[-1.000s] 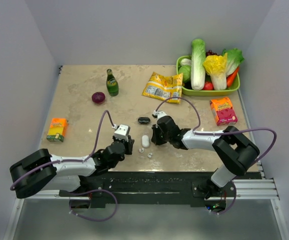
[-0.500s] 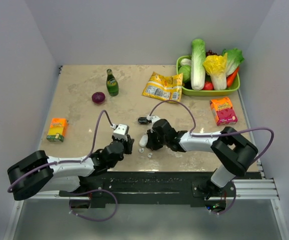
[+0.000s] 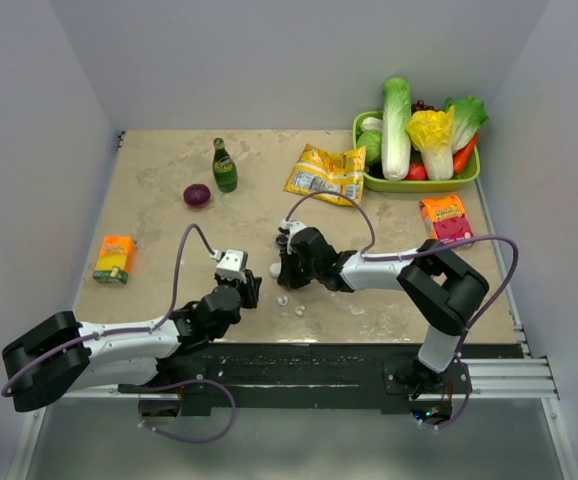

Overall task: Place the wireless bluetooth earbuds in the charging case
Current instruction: Pick up the charging case at the center of the board.

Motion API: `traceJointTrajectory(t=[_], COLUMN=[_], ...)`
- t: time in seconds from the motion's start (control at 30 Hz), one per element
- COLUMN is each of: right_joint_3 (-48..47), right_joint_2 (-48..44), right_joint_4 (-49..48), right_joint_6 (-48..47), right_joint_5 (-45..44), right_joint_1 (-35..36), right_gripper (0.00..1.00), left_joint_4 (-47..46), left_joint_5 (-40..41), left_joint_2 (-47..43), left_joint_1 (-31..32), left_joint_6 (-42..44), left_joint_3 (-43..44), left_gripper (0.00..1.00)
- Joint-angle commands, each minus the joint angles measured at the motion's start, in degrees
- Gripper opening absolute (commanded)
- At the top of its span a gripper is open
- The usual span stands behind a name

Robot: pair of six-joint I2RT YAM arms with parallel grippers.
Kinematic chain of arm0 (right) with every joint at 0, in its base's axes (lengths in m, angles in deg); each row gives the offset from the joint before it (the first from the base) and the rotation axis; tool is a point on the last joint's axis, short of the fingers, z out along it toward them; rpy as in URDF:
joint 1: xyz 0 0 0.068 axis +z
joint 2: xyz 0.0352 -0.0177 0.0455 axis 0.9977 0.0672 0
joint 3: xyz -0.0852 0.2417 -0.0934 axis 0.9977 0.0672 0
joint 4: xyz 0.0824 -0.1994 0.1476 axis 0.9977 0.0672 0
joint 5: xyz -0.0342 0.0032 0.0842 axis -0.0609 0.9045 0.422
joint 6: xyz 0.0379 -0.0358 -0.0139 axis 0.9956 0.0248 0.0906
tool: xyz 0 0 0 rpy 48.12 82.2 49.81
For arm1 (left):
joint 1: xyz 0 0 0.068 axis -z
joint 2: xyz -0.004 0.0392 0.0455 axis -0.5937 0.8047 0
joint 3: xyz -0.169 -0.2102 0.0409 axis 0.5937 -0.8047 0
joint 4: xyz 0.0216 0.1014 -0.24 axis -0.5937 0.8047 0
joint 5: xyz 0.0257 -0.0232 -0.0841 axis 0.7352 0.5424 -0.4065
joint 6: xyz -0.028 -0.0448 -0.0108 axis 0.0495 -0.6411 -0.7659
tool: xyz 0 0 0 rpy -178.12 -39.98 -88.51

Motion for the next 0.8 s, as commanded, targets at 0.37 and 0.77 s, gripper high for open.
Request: traceJointTrajectory(t=[0.37, 0.77], right_joint_3=[-1.3, 7.2], right_joint_2=[-16.4, -48.4], right_joint_4=[6.5, 16.5], right_joint_6=[-1.4, -0.5], right_joint_5=[-5.6, -23.4], right_joint_1=[0.0, 0.0], right_gripper=[0.5, 0.68], left_joint_4=[1.1, -1.1], left_joint_5=[5.9, -2.3], left_joint_2=[-1.6, 13.8], left_joint_1=[-0.3, -0.3], left_joint_6=[-3.0, -5.7], left_joint_3=[0.3, 13.4], left_gripper=[0.85, 1.0])
